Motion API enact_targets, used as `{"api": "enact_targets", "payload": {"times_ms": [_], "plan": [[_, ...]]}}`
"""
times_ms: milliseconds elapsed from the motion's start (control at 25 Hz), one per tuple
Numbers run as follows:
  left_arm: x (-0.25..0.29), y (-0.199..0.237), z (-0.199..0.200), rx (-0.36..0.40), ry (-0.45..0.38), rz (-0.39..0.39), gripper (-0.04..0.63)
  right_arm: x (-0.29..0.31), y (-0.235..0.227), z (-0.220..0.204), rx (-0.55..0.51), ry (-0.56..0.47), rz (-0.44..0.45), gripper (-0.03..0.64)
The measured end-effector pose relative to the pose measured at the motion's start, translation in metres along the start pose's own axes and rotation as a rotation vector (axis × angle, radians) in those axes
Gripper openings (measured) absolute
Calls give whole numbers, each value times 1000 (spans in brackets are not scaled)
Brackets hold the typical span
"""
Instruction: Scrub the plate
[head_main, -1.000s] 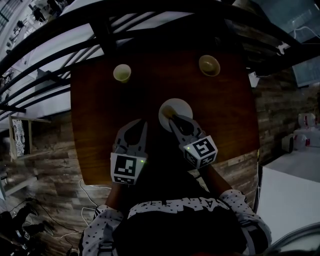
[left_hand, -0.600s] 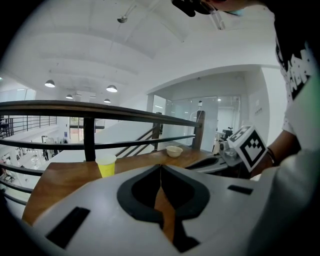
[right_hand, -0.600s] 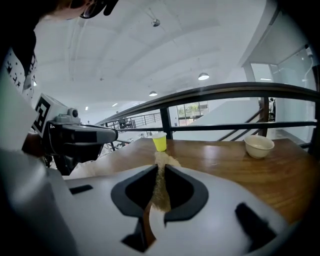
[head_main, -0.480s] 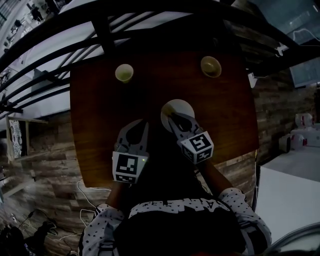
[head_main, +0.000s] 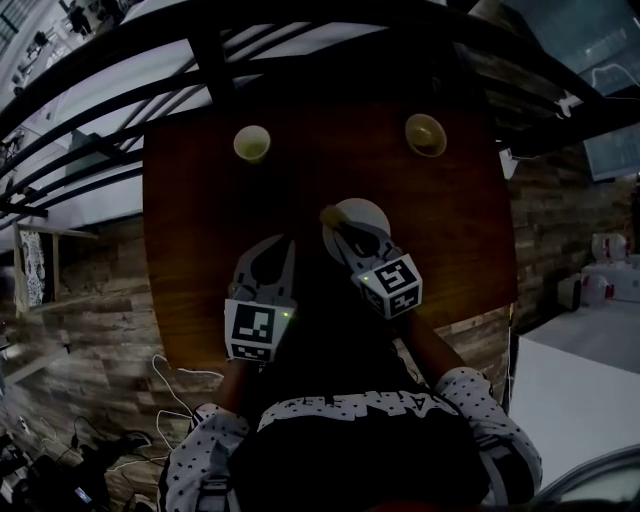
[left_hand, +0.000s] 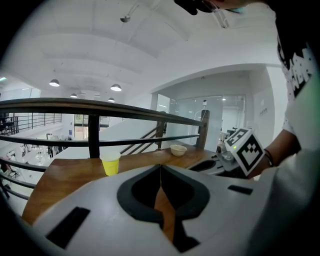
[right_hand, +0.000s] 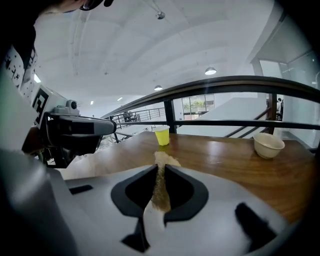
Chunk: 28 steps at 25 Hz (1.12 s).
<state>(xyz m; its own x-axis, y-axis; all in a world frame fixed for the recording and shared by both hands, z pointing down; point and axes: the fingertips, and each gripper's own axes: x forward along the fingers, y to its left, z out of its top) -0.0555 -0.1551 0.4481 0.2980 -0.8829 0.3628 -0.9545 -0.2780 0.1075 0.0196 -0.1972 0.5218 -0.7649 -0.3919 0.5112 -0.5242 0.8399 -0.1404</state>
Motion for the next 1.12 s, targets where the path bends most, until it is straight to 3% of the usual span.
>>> {"api": "enact_targets", "payload": {"times_ms": [400,1120], "plan": [[4,11,-4,-27,8,40,14,18,-19,3,-31,20,-3,49],[4,14,-9,-35,23,42,14,30,-20,-15,-44,74,5,49]]}}
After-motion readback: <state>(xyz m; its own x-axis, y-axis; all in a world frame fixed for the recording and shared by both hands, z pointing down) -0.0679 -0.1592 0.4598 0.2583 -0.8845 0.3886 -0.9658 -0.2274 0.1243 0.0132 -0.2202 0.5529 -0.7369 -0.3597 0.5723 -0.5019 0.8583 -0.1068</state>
